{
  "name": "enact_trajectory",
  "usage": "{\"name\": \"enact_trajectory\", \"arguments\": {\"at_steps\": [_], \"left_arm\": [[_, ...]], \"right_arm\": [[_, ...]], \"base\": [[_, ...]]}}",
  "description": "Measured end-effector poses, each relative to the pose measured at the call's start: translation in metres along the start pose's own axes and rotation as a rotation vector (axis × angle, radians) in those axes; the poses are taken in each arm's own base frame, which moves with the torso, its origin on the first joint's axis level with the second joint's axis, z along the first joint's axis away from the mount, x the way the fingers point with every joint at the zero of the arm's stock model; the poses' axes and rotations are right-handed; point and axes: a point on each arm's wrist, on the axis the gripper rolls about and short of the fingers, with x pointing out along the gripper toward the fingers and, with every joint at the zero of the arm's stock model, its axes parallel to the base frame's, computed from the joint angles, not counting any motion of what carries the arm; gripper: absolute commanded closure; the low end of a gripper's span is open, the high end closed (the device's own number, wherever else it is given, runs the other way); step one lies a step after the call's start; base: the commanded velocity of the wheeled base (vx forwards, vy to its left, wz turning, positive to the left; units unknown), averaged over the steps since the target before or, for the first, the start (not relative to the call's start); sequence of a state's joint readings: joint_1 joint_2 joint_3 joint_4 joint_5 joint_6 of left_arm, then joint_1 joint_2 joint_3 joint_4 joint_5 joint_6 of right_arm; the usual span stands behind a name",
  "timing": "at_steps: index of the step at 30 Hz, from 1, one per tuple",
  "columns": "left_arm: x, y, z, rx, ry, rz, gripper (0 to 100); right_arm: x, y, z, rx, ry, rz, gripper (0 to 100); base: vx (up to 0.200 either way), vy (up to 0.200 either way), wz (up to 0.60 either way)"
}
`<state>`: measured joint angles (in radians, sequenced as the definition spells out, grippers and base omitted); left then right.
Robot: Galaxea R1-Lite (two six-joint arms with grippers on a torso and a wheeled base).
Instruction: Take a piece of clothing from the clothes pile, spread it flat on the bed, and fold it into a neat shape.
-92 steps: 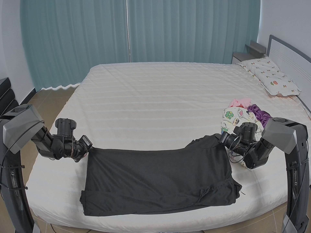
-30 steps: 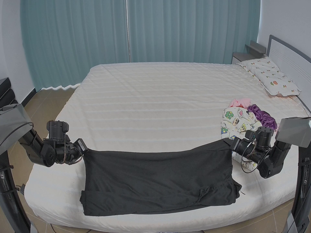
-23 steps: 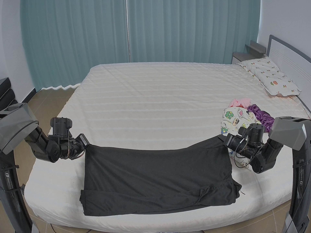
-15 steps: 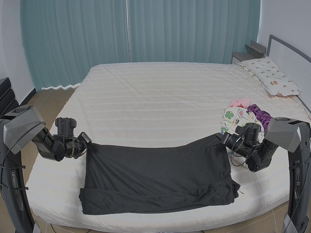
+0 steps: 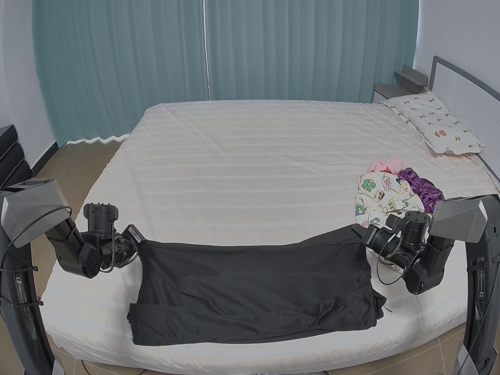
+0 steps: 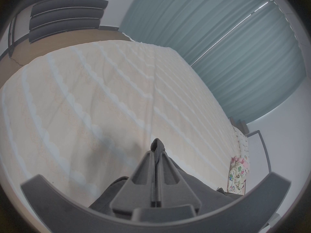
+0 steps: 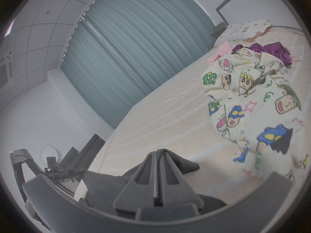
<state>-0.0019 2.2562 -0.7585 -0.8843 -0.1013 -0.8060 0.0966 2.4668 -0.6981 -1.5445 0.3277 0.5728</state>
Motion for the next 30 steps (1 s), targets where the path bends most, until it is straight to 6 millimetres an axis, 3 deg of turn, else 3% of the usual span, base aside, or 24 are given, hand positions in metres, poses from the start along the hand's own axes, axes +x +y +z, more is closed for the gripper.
{"name": "enact_trajectory", "arguments": {"at_steps": [15,30], "left_arm": [[-0.037,0.032,-0.039,0.119,0.081,-0.001,100],[-0.052,0.065,-0.075,0.326,0.202,0.102,100]], "right_arm": [[-0.059,-0.009,-0.017,-0.056,0.187,-0.014,100],[-0.079,-0.02,-0.049,-0.098,0.328,-0.065,100]], "base": [[0.0,0.0,0.0],[0.0,0.0,0.0]]}}
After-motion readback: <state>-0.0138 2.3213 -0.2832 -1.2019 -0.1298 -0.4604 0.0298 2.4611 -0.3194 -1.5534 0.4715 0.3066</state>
